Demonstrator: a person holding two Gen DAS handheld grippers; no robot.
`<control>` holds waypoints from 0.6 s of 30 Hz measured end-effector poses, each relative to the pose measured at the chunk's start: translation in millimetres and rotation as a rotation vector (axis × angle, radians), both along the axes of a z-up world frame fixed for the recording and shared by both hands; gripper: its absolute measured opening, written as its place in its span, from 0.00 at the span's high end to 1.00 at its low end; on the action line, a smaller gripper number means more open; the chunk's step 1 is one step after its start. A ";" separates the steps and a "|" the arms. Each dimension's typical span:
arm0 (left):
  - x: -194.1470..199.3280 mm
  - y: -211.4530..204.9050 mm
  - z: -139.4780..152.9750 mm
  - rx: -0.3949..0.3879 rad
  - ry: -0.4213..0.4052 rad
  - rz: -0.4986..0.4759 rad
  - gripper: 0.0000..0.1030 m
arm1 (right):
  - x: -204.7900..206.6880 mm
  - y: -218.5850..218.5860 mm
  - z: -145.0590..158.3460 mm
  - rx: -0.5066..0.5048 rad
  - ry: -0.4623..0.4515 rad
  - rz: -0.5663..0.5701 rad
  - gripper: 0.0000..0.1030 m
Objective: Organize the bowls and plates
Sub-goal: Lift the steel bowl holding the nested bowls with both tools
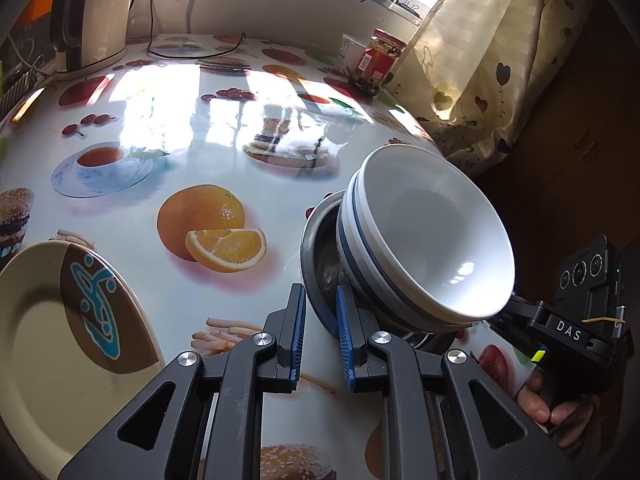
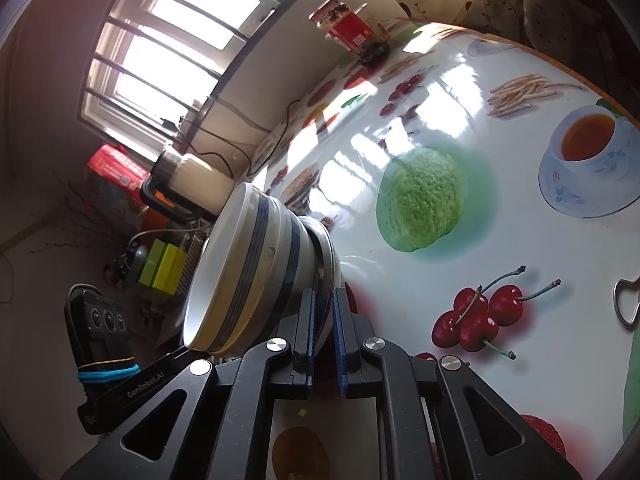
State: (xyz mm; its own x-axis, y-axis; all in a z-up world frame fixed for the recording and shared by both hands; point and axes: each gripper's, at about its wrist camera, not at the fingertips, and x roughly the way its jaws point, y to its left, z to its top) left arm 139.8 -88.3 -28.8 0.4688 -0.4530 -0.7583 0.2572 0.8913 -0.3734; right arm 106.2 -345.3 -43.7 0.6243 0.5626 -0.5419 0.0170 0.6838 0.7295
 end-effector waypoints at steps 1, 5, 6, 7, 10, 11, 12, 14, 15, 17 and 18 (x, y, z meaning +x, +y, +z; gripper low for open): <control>-0.1 -0.1 0.1 0.000 0.000 0.000 0.84 | 0.2 -0.3 0.0 0.001 0.000 0.000 0.91; -0.1 -0.1 0.2 0.004 -0.002 0.001 0.84 | -0.6 0.3 1.1 -0.001 -0.003 0.003 0.91; -0.1 0.1 0.1 0.005 -0.002 0.000 0.84 | -0.7 0.2 0.9 -0.001 -0.004 0.004 0.91; 0.0 1.0 0.1 0.006 -0.003 -0.001 0.84 | -0.6 0.1 0.9 0.000 -0.003 0.003 0.91; -0.5 0.7 0.2 0.006 -0.003 0.000 0.84 | -0.7 0.3 0.8 0.001 -0.004 0.003 0.91; -0.4 0.6 0.1 0.007 -0.003 -0.001 0.84 | -0.8 0.4 0.8 0.000 -0.003 0.003 0.91; -0.4 0.7 0.0 0.010 -0.004 -0.001 0.84 | -0.8 0.3 0.8 -0.001 -0.004 0.003 0.91; -0.2 1.1 0.3 0.011 -0.005 -0.001 0.84 | -0.8 0.4 0.5 0.000 -0.003 0.003 0.91; -0.1 0.8 0.2 0.013 -0.006 -0.001 0.84 | -0.8 0.4 0.6 0.000 -0.004 0.003 0.91; 0.2 -0.2 0.6 0.016 -0.008 0.000 0.84 | -0.8 0.3 0.7 -0.001 -0.006 0.004 0.91; 0.3 -0.6 0.5 0.018 -0.010 -0.001 0.84 | -1.1 0.3 0.9 -0.002 -0.006 0.004 0.91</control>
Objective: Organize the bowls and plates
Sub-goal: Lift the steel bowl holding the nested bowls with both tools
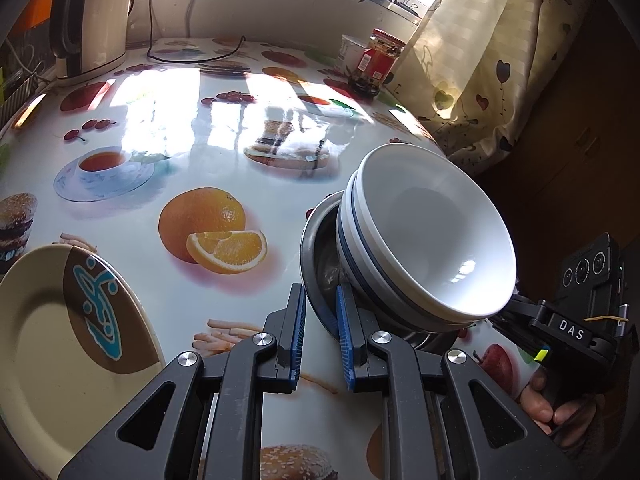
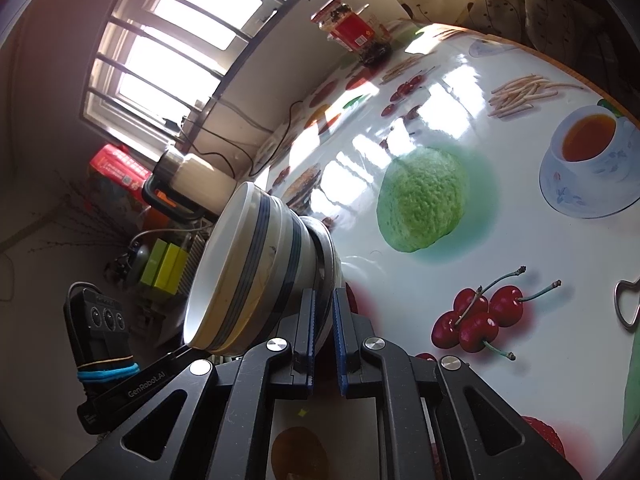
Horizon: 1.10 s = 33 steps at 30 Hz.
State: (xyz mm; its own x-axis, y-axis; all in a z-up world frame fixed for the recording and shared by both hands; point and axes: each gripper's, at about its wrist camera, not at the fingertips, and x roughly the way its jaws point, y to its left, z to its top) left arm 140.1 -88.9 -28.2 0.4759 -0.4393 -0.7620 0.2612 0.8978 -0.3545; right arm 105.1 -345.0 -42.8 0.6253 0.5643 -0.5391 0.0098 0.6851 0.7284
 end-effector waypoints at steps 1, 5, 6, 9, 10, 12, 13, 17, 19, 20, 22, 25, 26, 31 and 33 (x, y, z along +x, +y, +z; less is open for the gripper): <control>-0.2 -0.2 0.1 0.003 -0.002 0.000 0.84 | 0.1 -0.1 0.2 -0.001 -0.002 0.001 0.91; -0.2 -0.2 0.5 0.004 -0.004 0.000 0.84 | -0.4 -0.1 0.7 0.004 -0.003 0.000 0.91; -0.4 -0.3 0.7 0.002 -0.004 -0.001 0.84 | -0.4 0.1 1.2 0.006 -0.003 0.000 0.91; -0.5 -0.6 0.9 0.003 -0.006 0.000 0.84 | 0.5 0.2 2.2 0.006 -0.006 0.005 0.91; -0.9 -1.0 1.1 0.006 -0.009 0.000 0.84 | 0.0 -0.4 1.8 0.004 -0.008 0.008 0.91; -1.0 -1.4 1.2 0.005 -0.010 0.000 0.84 | -0.2 -0.6 1.0 0.004 -0.012 0.009 0.91; -1.1 -1.6 1.2 0.007 -0.011 -0.001 0.84 | -0.1 -0.5 1.0 0.005 -0.011 0.009 0.91; -1.0 -2.0 1.1 0.010 -0.013 -0.002 0.84 | -0.5 -0.7 1.0 0.003 -0.014 0.012 0.91; -1.4 -2.0 1.3 0.011 -0.015 -0.002 0.84 | -0.5 -0.7 0.9 0.003 -0.016 0.012 0.91; -1.4 -1.7 1.3 0.010 -0.014 -0.003 0.84 | -0.7 -1.6 -0.1 0.004 -0.018 0.013 0.91; -2.6 -2.1 1.7 0.006 -0.018 0.000 0.84 | -0.6 -1.3 -0.4 0.006 -0.019 0.014 0.91; -2.6 -3.0 2.0 0.011 -0.020 -0.002 0.84 | -0.7 -0.9 -0.6 0.003 -0.021 0.016 0.91; -2.4 -3.3 1.8 0.012 -0.020 -0.002 0.84 | -0.8 -0.9 -0.6 0.001 -0.023 0.018 0.91; -4.7 0.9 3.7 0.013 -0.031 -0.001 0.84 | -1.4 -0.5 0.9 0.001 -0.040 0.024 0.91; -5.3 1.8 4.3 0.017 -0.036 0.004 0.84 | -2.0 0.2 2.1 0.001 -0.051 0.028 0.91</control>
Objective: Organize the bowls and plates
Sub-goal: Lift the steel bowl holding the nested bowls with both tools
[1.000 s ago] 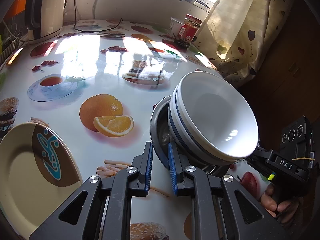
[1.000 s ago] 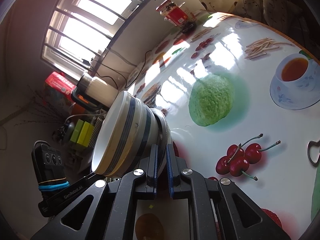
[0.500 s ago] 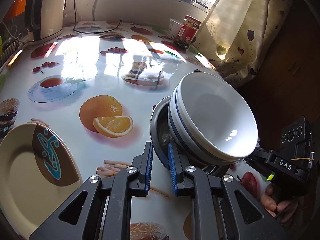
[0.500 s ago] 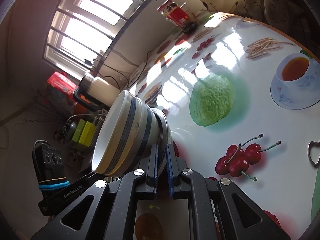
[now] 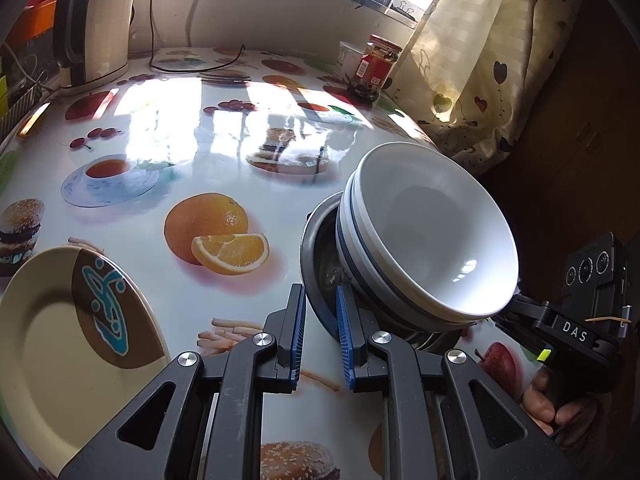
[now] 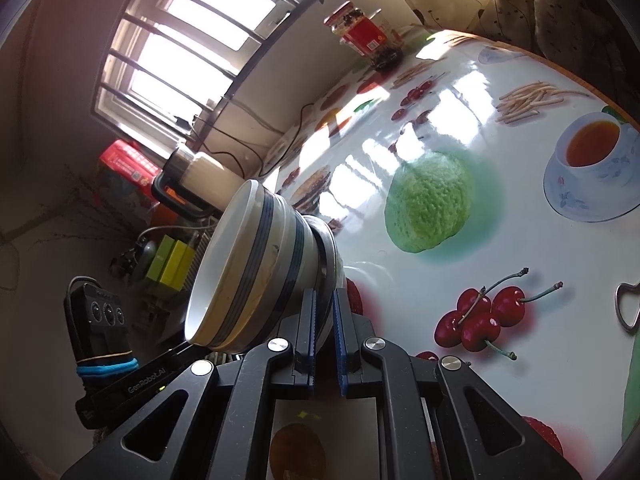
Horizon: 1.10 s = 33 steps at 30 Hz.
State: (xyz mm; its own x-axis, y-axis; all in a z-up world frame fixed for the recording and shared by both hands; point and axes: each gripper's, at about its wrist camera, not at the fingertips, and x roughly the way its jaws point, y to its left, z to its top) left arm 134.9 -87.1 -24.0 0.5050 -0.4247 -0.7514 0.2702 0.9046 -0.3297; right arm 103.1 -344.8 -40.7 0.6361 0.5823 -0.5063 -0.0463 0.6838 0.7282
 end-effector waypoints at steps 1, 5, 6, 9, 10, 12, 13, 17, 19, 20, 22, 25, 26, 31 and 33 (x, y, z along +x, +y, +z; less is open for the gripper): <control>-0.3 -0.4 0.3 0.006 -0.003 -0.001 0.84 | 0.6 0.8 0.4 -0.004 0.000 0.003 0.91; 0.3 -0.3 -1.5 0.005 0.006 -0.001 0.84 | 1.0 1.0 -1.8 -0.008 0.007 0.004 0.91; 0.9 -0.2 -2.1 0.005 0.009 -0.002 0.84 | 1.0 1.0 -2.6 -0.008 0.009 0.004 0.91; 1.4 0.5 -3.3 -0.005 0.014 -0.001 0.84 | 1.5 -0.6 -4.5 0.003 0.014 0.002 0.90; 2.2 0.6 -3.8 -0.009 0.017 0.000 0.84 | 1.8 -1.5 -4.9 0.008 0.014 0.000 0.89; 4.1 1.7 -4.5 -0.014 0.021 0.001 0.83 | 3.0 -2.5 -3.4 0.001 0.012 -0.005 0.89; 4.4 1.2 -4.7 -0.013 0.021 -0.001 0.83 | 3.7 -2.9 -2.0 -0.012 0.010 -0.010 0.89; 6.4 1.5 -4.2 -0.008 0.016 0.004 0.83 | 11.6 -3.8 -3.4 0.001 0.020 -0.001 0.89; 8.7 2.1 -3.8 -0.009 0.017 0.006 0.83 | 14.6 -5.2 -6.0 0.027 0.025 0.005 0.89; 9.3 2.1 -3.6 -0.009 0.017 0.006 0.83 | 15.5 -6.4 -7.7 0.043 0.029 0.005 0.89; 9.4 1.9 -3.3 -0.004 0.014 0.003 0.83 | 17.4 -9.2 -11.1 0.076 0.035 0.008 0.89; 9.1 1.1 -3.2 0.003 0.003 0.004 0.84 | 17.7 -9.5 -11.8 0.084 0.018 0.032 0.90; 9.6 1.2 -3.4 0.003 0.001 0.002 0.84 | 17.5 -10.2 -12.7 0.092 0.016 0.038 0.90; 8.8 0.4 -3.4 0.006 -0.002 -0.001 0.84 | 16.7 -14.2 -17.9 0.146 0.009 0.047 0.91; 7.9 -0.5 -3.0 0.015 -0.008 -0.004 0.84 | 15.0 -13.1 -15.9 0.130 0.001 0.047 0.91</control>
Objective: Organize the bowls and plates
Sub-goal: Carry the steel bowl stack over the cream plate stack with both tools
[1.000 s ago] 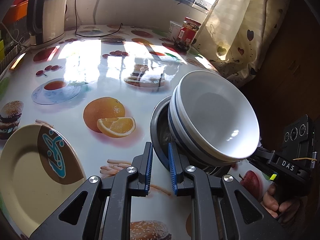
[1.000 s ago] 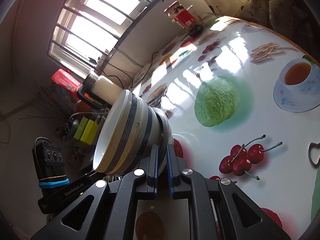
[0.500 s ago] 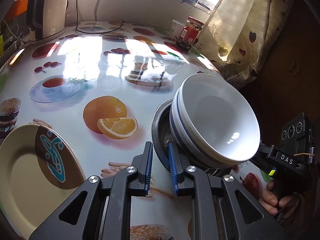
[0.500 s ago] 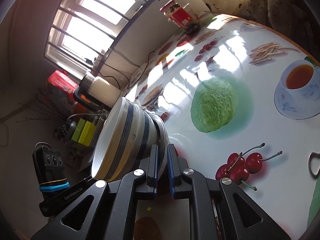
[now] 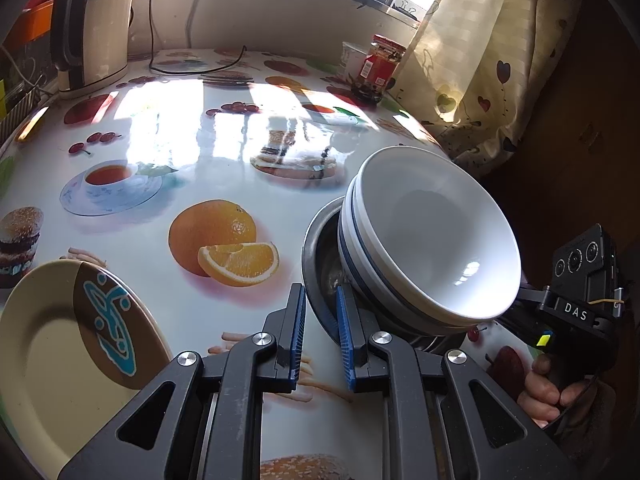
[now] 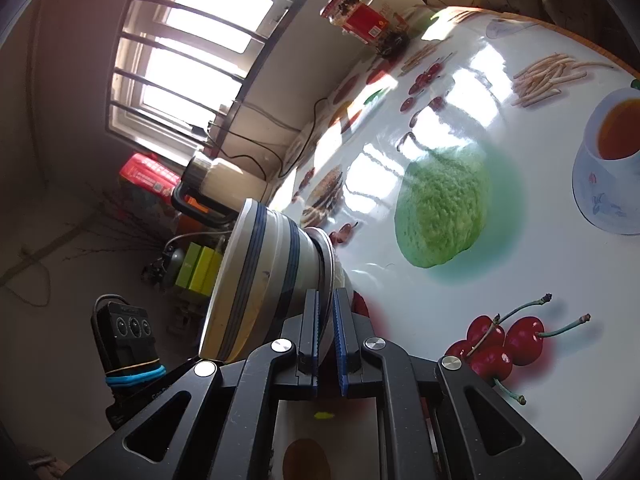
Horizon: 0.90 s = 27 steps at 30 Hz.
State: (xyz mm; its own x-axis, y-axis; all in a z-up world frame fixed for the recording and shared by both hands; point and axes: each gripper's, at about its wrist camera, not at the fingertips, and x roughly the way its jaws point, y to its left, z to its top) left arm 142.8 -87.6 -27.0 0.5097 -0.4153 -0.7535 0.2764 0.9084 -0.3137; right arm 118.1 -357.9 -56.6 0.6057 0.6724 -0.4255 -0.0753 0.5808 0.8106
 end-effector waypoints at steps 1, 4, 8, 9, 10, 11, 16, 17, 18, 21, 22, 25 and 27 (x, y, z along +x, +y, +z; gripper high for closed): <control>-0.2 0.1 0.2 0.000 0.001 0.001 0.84 | -0.6 0.7 1.1 -0.009 -0.003 0.000 0.91; -1.9 0.5 1.1 -0.001 -0.003 0.002 0.84 | -2.7 3.2 3.4 -0.033 -0.013 0.005 0.91; -5.3 1.3 5.1 0.003 -0.018 0.002 0.84 | -3.5 4.6 3.1 -0.031 -0.011 0.005 0.91; -6.3 1.5 6.6 0.005 -0.025 0.001 0.84 | -4.0 5.3 3.9 -0.035 -0.012 0.005 0.91; -7.1 1.8 7.6 0.008 -0.031 -0.001 0.84 | -4.6 6.0 4.7 -0.037 -0.016 0.006 0.91; -7.6 2.2 8.3 0.007 -0.032 -0.002 0.84 | -4.8 6.4 5.8 -0.038 -0.019 0.006 0.91; -9.5 4.6 10.2 0.000 -0.034 0.002 0.84 | -6.5 9.6 12.0 -0.052 -0.033 0.008 0.91; -10.3 5.3 11.1 -0.003 -0.035 0.003 0.84 | -6.7 10.5 13.0 -0.053 -0.032 0.009 0.91; -11.4 6.2 12.7 -0.005 -0.039 0.004 0.84 | -7.0 11.4 14.2 -0.054 -0.033 0.009 0.91; -14.5 9.1 17.5 -0.005 -0.052 0.005 0.84 | -8.2 13.7 18.4 -0.055 -0.041 0.013 0.91; -15.0 10.2 18.8 -0.005 -0.053 0.006 0.84 | -8.6 14.6 19.9 -0.056 -0.044 0.014 0.91; -18.6 13.4 22.5 -0.006 -0.061 0.010 0.84 | -10.1 18.5 24.9 -0.065 -0.052 0.020 0.91; -20.7 16.0 24.4 -0.006 -0.063 0.013 0.84 | -11.0 21.4 28.1 -0.066 -0.056 0.024 0.91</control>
